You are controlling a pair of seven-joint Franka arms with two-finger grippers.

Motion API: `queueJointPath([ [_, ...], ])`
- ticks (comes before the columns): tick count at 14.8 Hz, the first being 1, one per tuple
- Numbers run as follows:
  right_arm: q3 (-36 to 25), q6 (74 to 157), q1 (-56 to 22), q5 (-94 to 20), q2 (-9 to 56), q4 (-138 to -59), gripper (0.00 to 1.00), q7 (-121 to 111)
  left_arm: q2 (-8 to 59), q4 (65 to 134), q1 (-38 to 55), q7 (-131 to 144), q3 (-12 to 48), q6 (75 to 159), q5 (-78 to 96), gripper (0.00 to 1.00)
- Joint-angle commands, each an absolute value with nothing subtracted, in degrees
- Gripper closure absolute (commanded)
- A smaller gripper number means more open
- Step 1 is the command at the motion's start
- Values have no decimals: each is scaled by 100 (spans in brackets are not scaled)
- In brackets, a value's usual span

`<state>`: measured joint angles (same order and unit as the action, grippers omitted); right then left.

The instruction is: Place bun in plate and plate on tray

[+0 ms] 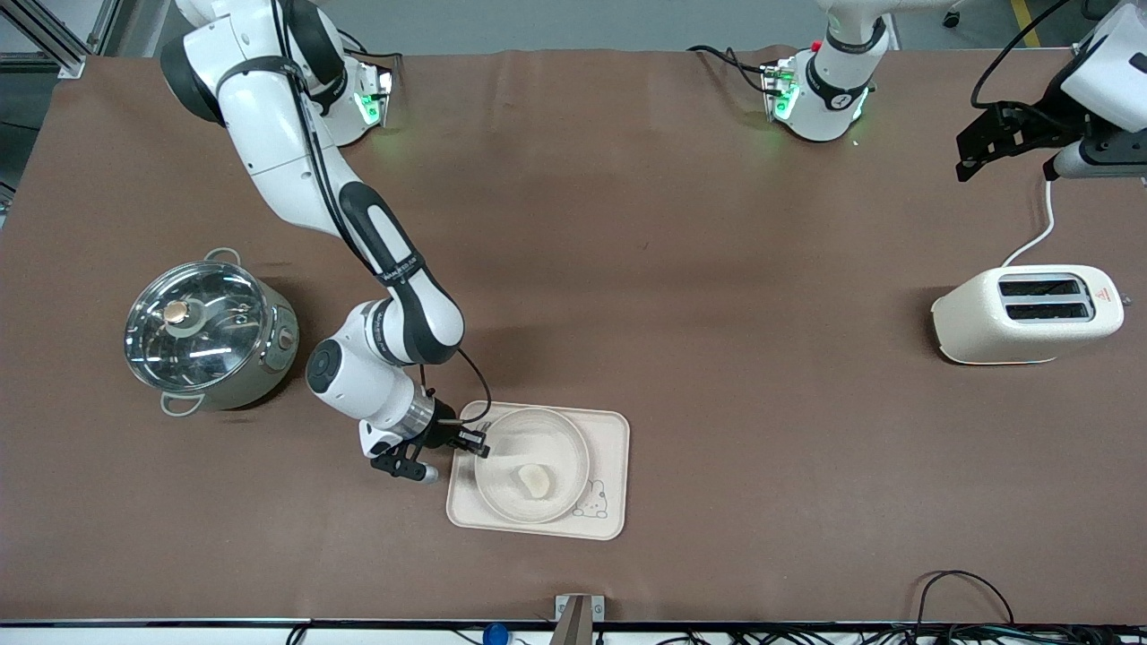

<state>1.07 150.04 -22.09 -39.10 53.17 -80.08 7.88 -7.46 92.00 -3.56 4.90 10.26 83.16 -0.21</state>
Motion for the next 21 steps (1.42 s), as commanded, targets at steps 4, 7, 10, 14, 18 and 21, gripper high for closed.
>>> queueJointPath([
  [4, 141, 15003, -2075, -3894, 5300, -7937, 24, 800, -835, 9220, -404, 396, 940, 8341, 44, 0],
  [7, 88, 14339, -1908, -3832, 4627, -8312, 11, 809, -826, 9167, -413, 396, 949, 8341, 53, 0],
  [10, -613, 12803, -1951, -3614, 3686, -8533, 0, 800, -817, 9167, -404, 396, 949, 8341, 62, 0],
  [14, -1186, 11104, -1846, -1902, 2578, -8473, 0, 730, -817, 9176, -396, 396, 967, 8341, 70, 0],
  [18, -1283, 9759, -1460, -802, 1426, -8464, 0, 554, -800, 9167, -387, 395, 993, 8341, 70, 0],
  [21, -1283, 8897, -1126, -475, 627, -8516, 0, 194, -791, 9167, -387, 404, 993, 8341, 105, 0],
])
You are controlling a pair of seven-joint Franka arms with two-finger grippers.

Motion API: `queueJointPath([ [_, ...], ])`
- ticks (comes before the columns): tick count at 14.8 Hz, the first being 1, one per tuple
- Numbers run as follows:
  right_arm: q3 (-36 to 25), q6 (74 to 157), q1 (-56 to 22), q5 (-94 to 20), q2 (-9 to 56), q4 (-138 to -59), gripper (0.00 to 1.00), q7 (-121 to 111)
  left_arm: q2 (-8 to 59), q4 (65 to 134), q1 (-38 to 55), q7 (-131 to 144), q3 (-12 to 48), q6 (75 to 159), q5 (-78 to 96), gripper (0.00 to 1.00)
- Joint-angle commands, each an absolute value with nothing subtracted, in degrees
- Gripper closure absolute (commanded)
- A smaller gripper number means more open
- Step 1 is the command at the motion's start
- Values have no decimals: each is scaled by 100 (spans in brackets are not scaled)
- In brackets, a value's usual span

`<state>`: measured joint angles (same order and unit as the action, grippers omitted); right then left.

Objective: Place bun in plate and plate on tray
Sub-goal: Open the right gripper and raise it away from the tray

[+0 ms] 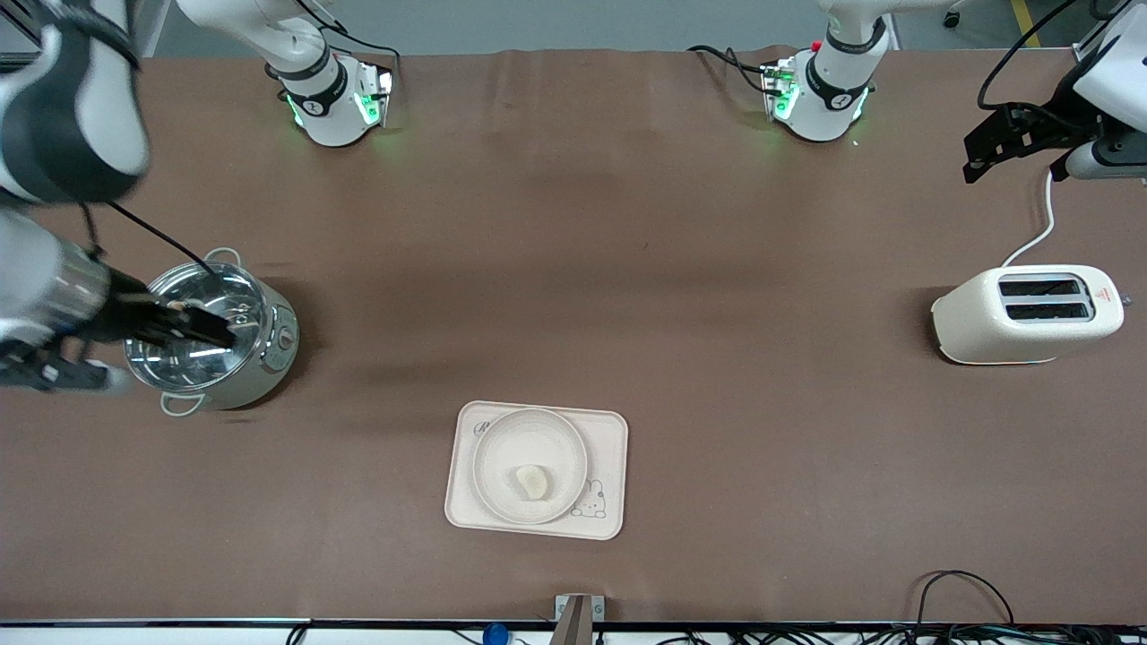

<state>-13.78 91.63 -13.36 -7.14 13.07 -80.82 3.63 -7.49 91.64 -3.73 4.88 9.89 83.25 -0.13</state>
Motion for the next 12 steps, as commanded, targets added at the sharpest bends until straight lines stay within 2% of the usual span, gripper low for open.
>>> queueJointPath([
  [1, -1214, 8660, -899, -335, 459, -8517, 0, 185, -791, 9167, -395, 404, 993, 8341, 105, 0],
  [4, -1020, 8385, -406, 201, 63, -8456, 0, -514, -791, 9158, -404, 404, 993, 8341, 105, 0],
  [8, -792, 8069, -19, 220, -193, -8455, 0, -668, -773, 9132, -396, 360, 1002, 8341, 44, 0],
  [12, -747, 7893, -35, 167, -229, -8429, 0, -642, -686, 8939, -387, 343, 1002, 8341, 52, 0],
])
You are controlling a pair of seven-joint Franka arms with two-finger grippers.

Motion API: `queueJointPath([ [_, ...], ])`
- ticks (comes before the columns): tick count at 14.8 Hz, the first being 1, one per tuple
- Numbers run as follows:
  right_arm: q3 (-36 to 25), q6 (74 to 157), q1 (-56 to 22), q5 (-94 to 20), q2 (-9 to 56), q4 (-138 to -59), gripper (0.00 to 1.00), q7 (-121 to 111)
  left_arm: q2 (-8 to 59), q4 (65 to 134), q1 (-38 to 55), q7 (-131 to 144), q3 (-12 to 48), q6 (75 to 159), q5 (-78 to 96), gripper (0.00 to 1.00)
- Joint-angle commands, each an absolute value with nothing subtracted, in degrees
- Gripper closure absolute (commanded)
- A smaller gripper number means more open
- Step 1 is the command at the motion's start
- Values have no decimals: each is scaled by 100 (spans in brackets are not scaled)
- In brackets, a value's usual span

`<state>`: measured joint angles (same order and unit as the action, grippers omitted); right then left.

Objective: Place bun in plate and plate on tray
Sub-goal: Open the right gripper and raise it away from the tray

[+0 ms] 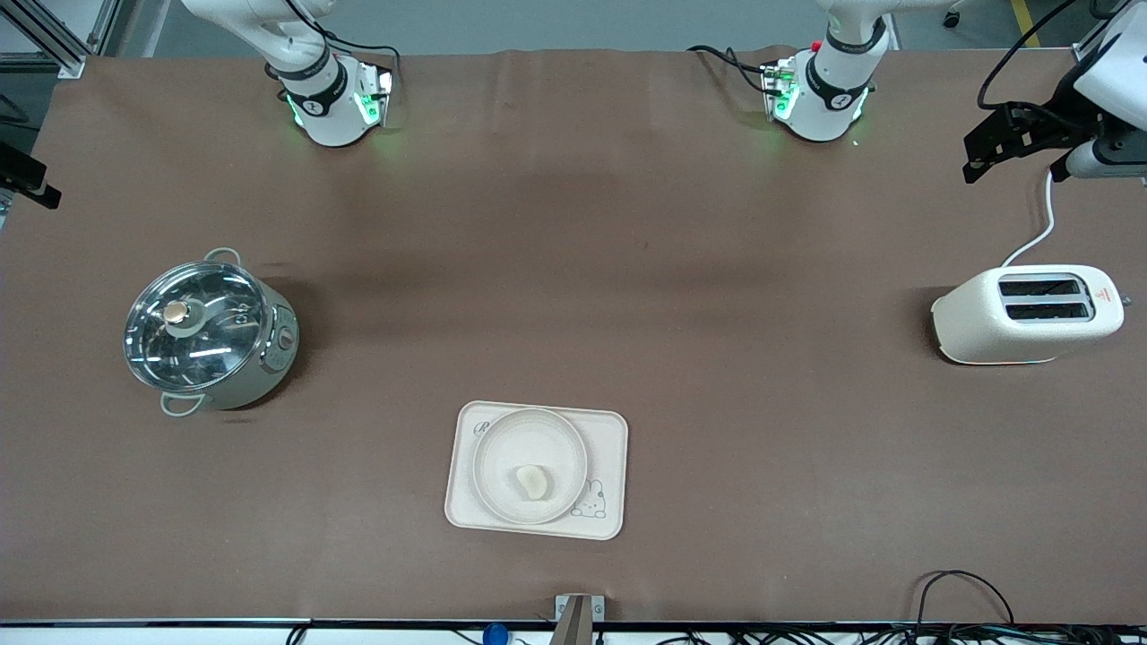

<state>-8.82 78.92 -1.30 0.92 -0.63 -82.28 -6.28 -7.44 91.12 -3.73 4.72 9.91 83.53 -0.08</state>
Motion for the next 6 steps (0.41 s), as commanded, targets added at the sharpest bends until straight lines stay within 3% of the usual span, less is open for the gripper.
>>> queueJointPath([
  [1, -747, 7893, -35, 167, -229, -8429, 0, -642, -686, 8947, -387, 343, 1002, 8341, 61, 0],
  [6, -773, 8015, -97, 132, -211, -8376, 0, -642, -686, 8947, -387, 343, 1002, 8280, 97, 0],
])
